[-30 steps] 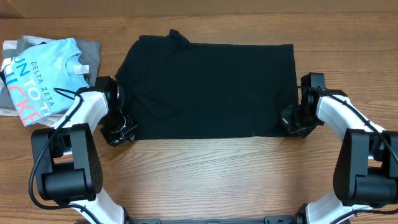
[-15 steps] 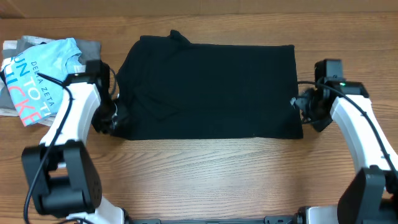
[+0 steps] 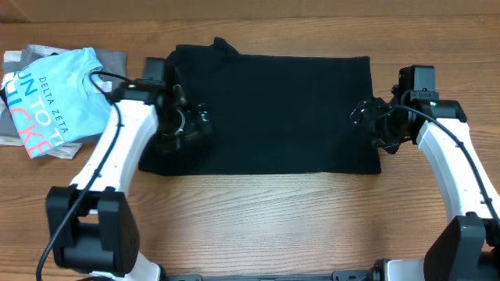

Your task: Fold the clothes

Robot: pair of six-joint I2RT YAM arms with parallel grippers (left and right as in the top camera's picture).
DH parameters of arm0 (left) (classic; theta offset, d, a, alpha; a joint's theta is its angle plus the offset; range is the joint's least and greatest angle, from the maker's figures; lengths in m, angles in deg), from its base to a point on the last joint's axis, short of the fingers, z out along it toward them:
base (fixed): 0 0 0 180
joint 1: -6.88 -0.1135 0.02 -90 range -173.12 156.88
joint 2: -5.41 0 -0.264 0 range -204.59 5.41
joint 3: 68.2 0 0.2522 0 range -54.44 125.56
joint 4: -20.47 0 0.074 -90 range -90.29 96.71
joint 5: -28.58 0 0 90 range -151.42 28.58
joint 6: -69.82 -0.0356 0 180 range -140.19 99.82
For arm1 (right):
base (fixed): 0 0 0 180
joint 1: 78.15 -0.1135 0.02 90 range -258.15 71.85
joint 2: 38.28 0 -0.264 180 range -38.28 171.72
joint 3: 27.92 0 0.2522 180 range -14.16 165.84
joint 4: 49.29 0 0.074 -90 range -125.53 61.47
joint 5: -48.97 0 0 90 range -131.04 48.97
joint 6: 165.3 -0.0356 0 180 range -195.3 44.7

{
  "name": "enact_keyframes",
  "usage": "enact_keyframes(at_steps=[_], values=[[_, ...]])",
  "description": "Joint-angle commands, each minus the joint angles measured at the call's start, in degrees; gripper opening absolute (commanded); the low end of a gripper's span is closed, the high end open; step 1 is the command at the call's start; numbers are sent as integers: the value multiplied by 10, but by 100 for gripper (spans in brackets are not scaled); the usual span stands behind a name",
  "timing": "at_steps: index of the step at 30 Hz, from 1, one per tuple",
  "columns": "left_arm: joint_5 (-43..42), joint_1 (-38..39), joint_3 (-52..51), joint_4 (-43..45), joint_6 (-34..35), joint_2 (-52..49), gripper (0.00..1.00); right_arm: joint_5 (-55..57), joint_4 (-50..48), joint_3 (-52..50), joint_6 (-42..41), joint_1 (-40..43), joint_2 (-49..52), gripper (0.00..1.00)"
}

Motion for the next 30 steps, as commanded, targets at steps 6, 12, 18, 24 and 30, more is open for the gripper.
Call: enact_keyframes(at_steps=[6,12,18,24,30], values=[[52,21,5,8,125,-69,100,1,10,8,13,-5,-4,90],[60,21,5,31,146,-92,100,11,12,8,14,-5,-4,92],[59,21,5,45,170,-115,98,11,14,8,14,-5,-4,94],[50,21,5,57,170,-136,93,11,15,8,14,-5,-4,94],[55,21,5,78,169,-136,85,11,14,8,14,-5,-4,94]])
